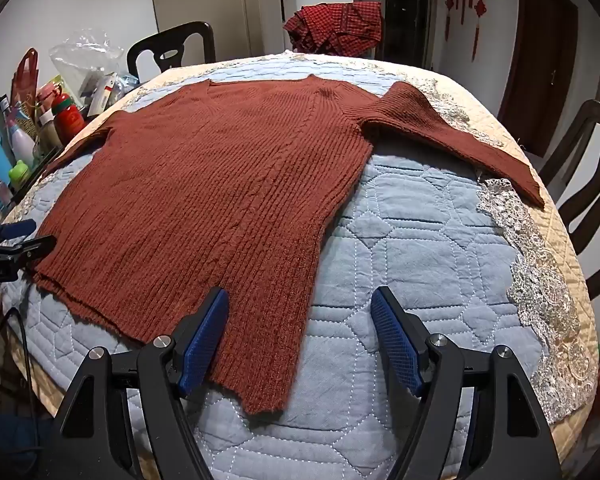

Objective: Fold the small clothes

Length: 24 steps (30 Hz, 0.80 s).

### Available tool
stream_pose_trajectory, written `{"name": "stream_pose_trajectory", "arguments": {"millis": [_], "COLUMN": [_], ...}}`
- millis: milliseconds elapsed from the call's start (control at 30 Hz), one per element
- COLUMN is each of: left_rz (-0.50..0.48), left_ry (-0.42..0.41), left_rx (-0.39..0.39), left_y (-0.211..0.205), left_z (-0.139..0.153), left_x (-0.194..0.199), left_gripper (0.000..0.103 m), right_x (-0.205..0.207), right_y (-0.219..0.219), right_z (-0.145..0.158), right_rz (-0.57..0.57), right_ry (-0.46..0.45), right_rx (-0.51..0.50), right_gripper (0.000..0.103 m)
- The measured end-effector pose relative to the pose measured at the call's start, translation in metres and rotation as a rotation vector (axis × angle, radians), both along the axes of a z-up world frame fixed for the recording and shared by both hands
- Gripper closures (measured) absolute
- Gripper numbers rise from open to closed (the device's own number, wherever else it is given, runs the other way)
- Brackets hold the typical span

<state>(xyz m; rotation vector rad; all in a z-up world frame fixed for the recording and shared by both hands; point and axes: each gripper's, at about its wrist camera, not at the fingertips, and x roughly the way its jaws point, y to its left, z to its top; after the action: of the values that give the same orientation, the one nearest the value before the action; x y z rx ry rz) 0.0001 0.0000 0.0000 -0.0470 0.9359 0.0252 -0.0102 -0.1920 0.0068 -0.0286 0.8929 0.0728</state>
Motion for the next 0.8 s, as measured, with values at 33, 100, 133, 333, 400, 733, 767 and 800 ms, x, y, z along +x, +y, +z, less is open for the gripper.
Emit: {"name": "stream_pose_trajectory", "arguments": {"millis": [33,100,133,333,400,733,767,800], "left_rz": [-0.001,0.0,0.0,-0.003,-0.006,-0.004,-0.003,-0.003], "left_ry": [-0.003,-0.004,-0.004,-0.007,-0.008,-0.007,-0.006,-0.005], "left_rx": [0.002,0.0,-0.001,0.0,0.004,-0.002,-0.001,0.001], "left_y": [-0.0001,0.0,0.0,-0.0002,-0.0008,0.0025,0.0026,0.0006], "left_z": [0.0,0.0,0.0,0.0,0.0,0.001,0.0008,0.0008], "left_x": [-0.0001,-0.0001,0.0,-0.0001,-0.0001,-0.0015,-0.0011,0.0007], "left_gripper": [0.0,0.0,0.0,0.0,0.0,0.0,0.0,0.0], "right_x": [0.0001,0.0003,0.0003,0.0005,0.0002,0.0003,0.0002,0.0003], "right_y": [-0.0001,-0.0002,-0.0003,-0.0004,-0.0005,0.0007,0.0008,0.0013], "right_z": [-0.0001,-0.0004,-0.0005,-0.0009,0.0001,-0.0028,-0.0033,-0.0032], "right_rz": [0.0,0.0,0.001,0.0,-0.001,-0.003,-0.002,-0.003], "right_ry": [0.0,0.002,0.003,0.003,0.002,0.005,0.006,0.005], "right_rx": [0.0,-0.002,-0.003,-0.005,-0.005,-0.008,-0.008,-0.009], "right_gripper": [0.029,0.029,0.029,0.029,0.029,0.029,0.029,0.029]}}
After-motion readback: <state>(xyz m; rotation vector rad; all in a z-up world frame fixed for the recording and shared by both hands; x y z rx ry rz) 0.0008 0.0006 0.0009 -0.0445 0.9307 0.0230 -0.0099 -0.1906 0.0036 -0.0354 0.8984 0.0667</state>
